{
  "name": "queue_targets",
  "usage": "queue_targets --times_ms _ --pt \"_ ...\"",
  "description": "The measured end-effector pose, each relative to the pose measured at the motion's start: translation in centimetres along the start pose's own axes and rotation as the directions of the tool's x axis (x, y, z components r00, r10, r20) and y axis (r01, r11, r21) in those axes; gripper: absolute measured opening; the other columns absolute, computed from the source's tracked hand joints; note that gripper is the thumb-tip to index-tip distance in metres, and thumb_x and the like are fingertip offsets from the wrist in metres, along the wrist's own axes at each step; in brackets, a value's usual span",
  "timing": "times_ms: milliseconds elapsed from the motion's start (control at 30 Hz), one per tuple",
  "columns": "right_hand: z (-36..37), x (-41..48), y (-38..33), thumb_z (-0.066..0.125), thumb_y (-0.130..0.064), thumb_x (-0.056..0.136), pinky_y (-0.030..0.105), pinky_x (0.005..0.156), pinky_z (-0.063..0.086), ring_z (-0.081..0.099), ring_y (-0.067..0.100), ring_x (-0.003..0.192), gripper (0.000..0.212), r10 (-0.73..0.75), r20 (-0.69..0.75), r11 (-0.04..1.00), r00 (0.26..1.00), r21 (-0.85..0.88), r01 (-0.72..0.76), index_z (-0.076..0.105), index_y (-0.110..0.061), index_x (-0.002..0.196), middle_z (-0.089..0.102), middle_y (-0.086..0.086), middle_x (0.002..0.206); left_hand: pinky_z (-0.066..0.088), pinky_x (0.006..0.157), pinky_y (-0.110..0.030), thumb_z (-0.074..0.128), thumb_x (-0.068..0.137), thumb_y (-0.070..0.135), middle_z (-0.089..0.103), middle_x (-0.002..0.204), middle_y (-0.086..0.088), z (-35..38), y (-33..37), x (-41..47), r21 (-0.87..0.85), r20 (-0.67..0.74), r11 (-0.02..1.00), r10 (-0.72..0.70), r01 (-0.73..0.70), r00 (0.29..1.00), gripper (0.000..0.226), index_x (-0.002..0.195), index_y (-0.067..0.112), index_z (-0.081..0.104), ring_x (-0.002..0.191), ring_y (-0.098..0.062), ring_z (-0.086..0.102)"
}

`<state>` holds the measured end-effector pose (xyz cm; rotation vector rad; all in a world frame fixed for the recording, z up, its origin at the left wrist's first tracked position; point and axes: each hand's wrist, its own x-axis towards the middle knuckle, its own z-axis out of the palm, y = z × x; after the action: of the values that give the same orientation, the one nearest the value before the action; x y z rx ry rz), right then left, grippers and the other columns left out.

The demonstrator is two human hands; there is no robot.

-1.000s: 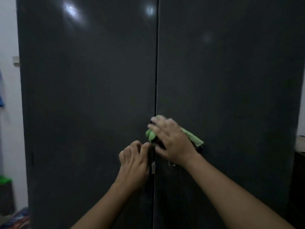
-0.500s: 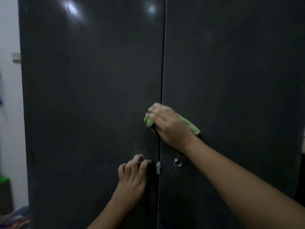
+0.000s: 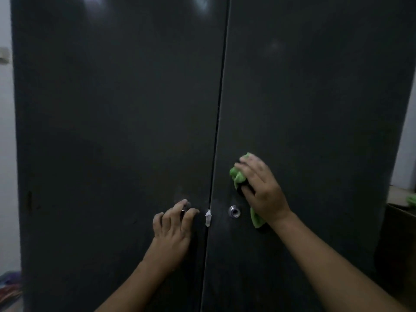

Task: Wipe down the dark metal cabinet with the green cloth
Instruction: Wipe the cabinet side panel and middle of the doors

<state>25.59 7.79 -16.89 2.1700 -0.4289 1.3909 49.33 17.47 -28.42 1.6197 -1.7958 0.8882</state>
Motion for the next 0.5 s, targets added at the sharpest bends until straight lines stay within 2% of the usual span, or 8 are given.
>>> queue_targets --times_ms 67,133,233,367,433,500 --pt "-0.4 -2.8 0.7 0.064 0.001 0.086 0.051 0.113 0.038 0.042 0.03 0.14 0.046 -0.096 0.126 0.995 0.987 0.019 0.094 0.061 -0.002 0.132 0.055 0.013 0.141 0.035 0.096 -0.051 0.079 0.062 0.021 0.04 0.138 -0.019 0.0 0.1 -0.2 0.022 -0.027 1.0 0.004 -0.004 1.0 0.078 0.134 0.018 0.047 0.121 -0.031 0.037" --pt "-0.9 -5.8 1.5 0.066 -0.001 0.087 0.052 0.11 0.041 0.043 0.029 0.141 0.045 -0.146 0.209 0.989 0.967 0.018 0.146 0.062 -0.003 0.132 0.055 0.012 0.142 0.027 0.094 -0.045 0.063 0.071 0.026 0.041 0.133 -0.014 -0.6 0.4 0.0 0.023 -0.086 1.0 -0.001 0.003 0.996 0.06 0.13 0.02 0.05 0.116 -0.029 0.04" --pt "-1.4 -9.9 1.9 0.064 -0.008 0.091 0.047 0.111 0.042 0.041 0.024 0.143 0.042 -0.24 0.321 0.968 0.916 0.005 0.252 0.063 -0.008 0.133 0.056 0.008 0.143 0.025 0.091 -0.041 0.043 0.08 0.034 0.044 0.117 -0.006 -1.9 1.8 1.9 -0.061 -0.163 0.997 0.036 -0.046 0.986 0.042 0.12 0.024 0.049 0.105 -0.024 0.042" --pt "-3.0 -10.8 3.0 0.054 -0.015 0.1 0.042 0.113 0.039 0.041 0.02 0.143 0.036 -0.366 0.437 0.912 0.821 -0.007 0.411 0.062 -0.015 0.135 0.055 0.003 0.145 0.028 0.089 -0.042 0.042 0.082 0.032 0.043 0.114 -0.005 -2.5 2.9 5.1 0.009 -0.208 0.98 0.195 -0.197 0.959 0.04 0.12 0.022 0.049 0.099 -0.024 0.043" --pt "-4.0 -9.5 4.1 0.055 -0.01 0.097 0.044 0.114 0.037 0.043 0.022 0.141 0.039 -0.278 0.355 0.944 0.893 -0.072 0.322 0.062 -0.013 0.135 0.055 0.006 0.144 0.029 0.091 -0.044 0.042 0.08 0.027 0.042 0.114 -0.006 -2.3 2.7 6.0 0.094 -0.23 0.962 0.271 -0.256 0.935 0.039 0.118 0.02 0.048 0.096 -0.027 0.043" --pt "-4.8 -7.6 5.1 0.063 0.002 0.088 0.048 0.116 0.035 0.042 0.026 0.141 0.049 -0.025 0.142 0.991 0.99 -0.124 0.043 0.059 -0.009 0.136 0.054 0.01 0.144 0.03 0.093 -0.046 0.043 0.079 0.025 0.042 0.115 -0.007 -2.1 2.5 6.6 0.151 -0.249 0.953 0.292 -0.261 0.923 0.039 0.118 0.019 0.048 0.097 -0.029 0.043"
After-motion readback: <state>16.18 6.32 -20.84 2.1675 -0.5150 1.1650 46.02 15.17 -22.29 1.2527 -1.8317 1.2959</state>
